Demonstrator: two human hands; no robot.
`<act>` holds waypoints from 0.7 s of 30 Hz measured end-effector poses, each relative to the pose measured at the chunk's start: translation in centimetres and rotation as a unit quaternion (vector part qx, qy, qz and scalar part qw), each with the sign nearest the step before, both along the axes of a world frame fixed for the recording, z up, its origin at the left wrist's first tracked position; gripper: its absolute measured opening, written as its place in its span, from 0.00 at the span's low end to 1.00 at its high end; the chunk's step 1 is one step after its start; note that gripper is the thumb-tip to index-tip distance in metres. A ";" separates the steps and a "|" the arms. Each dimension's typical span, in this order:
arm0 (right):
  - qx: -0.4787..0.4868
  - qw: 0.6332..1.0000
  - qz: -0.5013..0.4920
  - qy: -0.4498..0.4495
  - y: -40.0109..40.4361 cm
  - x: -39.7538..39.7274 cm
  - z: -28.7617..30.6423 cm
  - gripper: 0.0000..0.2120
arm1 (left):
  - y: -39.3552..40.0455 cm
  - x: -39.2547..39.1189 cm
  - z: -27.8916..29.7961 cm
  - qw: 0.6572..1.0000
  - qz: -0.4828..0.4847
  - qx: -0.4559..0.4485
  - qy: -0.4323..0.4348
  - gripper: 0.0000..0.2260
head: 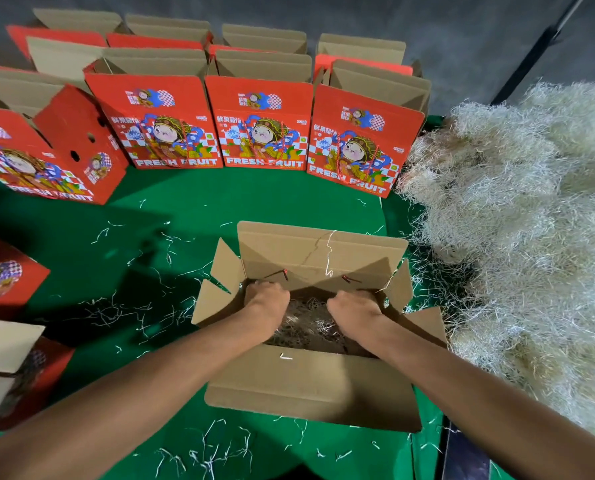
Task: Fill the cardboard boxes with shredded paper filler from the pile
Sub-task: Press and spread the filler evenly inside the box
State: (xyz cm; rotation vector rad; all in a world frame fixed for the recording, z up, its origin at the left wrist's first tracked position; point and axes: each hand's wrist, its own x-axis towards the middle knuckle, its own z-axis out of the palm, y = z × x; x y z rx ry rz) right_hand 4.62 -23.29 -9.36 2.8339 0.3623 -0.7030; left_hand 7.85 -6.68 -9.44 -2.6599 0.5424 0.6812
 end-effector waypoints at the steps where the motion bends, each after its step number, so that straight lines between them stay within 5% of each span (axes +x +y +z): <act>1: -0.012 1.000 0.004 0.015 0.2 0.3 -0.4 0.16 | 0.2 0.1 -0.4 1.000 0.007 0.000 0.026 0.14; 4: -0.035 0.997 0.008 0.062 -0.1 1.4 -2.1 0.15 | 0.9 0.4 -1.9 0.995 -0.014 -0.012 0.101 0.13; 9: -0.057 0.993 -0.007 0.106 -1.2 1.2 -4.1 0.16 | 1.2 0.9 -3.5 0.984 -0.058 0.089 0.146 0.20; 14: -0.084 0.985 -0.031 0.147 -1.3 0.4 -4.5 0.30 | 1.3 0.8 -4.0 0.977 -0.079 0.157 0.119 0.29; 18: -0.056 0.987 0.001 0.149 -0.6 0.3 -2.8 0.17 | 0.9 0.3 -2.6 0.993 -0.029 0.039 0.106 0.27; 21: -0.057 0.993 0.091 0.042 0.9 0.6 -0.2 0.12 | 1.4 0.1 -1.0 0.997 -0.031 -0.045 0.047 0.18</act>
